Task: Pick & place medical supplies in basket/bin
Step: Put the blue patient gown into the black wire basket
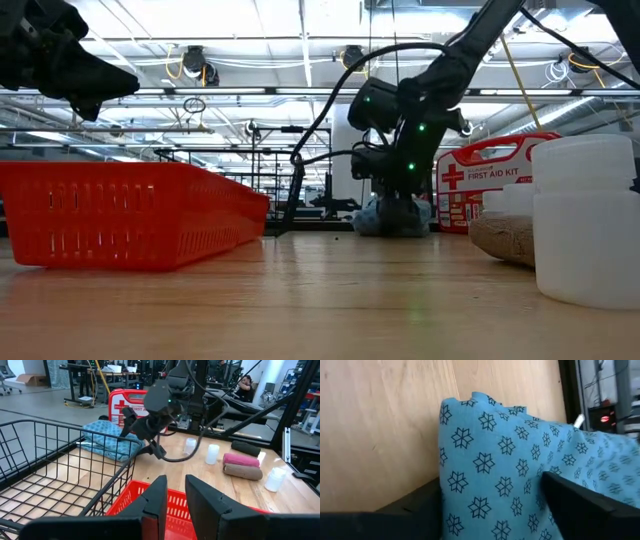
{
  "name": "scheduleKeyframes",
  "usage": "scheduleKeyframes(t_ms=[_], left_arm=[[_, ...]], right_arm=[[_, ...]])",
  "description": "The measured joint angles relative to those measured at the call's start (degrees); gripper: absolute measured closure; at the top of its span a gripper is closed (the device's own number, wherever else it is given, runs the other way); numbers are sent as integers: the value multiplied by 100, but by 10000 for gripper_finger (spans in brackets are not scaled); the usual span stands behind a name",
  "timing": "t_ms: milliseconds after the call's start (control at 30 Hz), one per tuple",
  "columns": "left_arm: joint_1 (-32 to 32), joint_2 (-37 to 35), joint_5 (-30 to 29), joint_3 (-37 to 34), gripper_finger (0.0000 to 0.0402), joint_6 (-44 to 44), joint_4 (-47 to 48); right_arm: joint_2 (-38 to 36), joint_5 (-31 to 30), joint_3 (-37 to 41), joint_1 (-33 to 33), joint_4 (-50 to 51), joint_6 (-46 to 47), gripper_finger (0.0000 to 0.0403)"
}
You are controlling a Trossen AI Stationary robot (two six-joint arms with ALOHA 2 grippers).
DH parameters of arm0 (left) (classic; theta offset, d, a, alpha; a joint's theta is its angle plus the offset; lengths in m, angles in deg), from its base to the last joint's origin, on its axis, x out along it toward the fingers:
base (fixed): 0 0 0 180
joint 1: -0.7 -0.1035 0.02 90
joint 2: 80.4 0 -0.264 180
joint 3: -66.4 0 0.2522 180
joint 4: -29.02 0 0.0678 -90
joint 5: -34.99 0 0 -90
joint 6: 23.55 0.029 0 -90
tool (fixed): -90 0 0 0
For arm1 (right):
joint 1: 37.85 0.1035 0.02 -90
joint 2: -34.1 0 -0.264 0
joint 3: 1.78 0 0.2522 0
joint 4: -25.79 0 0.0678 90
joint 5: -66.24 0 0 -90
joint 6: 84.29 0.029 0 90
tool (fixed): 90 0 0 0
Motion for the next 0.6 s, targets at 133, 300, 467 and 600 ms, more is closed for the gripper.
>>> scheduleKeyframes(t_ms=[133,300,467,600], left_arm=[[0,0,0,0,327,-1,0],[0,0,0,0,327,0,1],[0,0,0,0,327,-1,0],[0,0,0,0,327,-1,0]], right_arm=[[2,372,2,-116,-5,285,206],[-4,523,4,-211,-4,565,305],[-9,740,2,-191,-23,624,329],[-307,859,30,33,126,536,329]])
